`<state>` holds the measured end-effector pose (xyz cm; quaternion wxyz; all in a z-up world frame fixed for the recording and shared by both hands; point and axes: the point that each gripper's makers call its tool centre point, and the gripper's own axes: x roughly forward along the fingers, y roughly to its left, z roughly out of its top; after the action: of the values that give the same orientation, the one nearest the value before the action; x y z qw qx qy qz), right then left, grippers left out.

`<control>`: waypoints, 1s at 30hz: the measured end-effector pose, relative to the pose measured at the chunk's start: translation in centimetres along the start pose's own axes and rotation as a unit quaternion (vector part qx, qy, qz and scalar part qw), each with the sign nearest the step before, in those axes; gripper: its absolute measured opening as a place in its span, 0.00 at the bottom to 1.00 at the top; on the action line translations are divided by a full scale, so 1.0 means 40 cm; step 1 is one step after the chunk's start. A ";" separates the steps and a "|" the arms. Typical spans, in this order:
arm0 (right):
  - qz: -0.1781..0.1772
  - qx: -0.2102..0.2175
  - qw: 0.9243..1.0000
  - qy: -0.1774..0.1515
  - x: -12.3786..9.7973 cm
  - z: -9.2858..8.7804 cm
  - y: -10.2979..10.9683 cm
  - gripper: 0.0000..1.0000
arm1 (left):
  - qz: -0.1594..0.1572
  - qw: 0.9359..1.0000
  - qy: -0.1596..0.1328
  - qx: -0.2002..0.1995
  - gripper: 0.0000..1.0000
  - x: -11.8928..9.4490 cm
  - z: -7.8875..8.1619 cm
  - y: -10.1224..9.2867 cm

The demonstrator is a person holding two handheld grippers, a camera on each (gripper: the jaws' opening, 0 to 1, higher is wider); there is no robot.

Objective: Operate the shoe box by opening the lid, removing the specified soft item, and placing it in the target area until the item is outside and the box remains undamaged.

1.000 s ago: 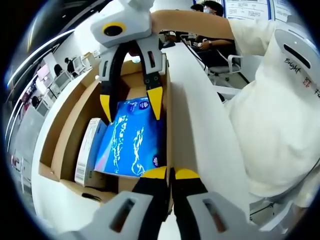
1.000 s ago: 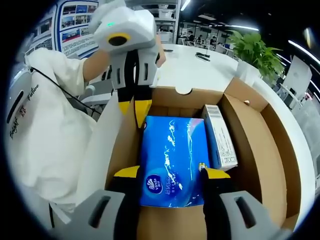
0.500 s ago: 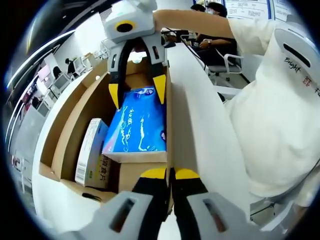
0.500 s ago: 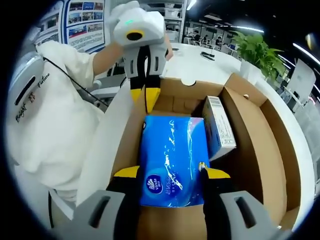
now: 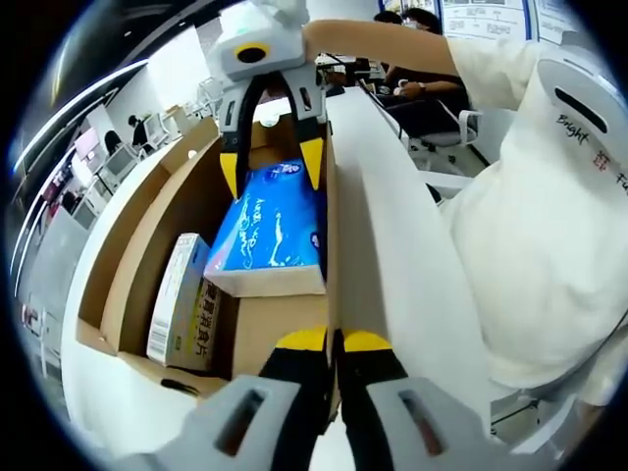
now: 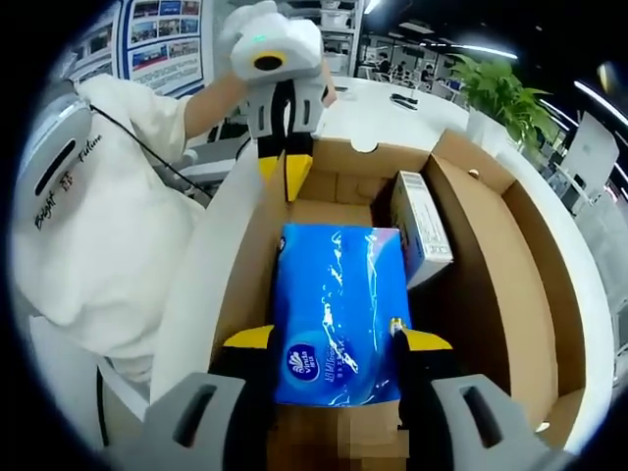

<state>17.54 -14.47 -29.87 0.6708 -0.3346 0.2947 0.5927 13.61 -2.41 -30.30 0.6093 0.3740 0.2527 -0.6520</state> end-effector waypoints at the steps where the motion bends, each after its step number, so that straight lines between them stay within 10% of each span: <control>1: -0.001 0.000 1.000 0.003 -0.003 -0.005 -0.002 0.48 | 0.000 1.000 0.000 0.000 0.01 0.000 0.000 0.000; 30: -0.018 0.004 0.987 0.157 -0.051 -0.085 -0.032 0.51 | 0.000 1.000 0.000 0.000 0.02 0.001 -0.001 0.001</control>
<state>18.58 -18.49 -30.19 0.6278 -0.4258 0.3933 0.5195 13.66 -2.39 -30.35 0.6093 0.3734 0.2527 -0.6523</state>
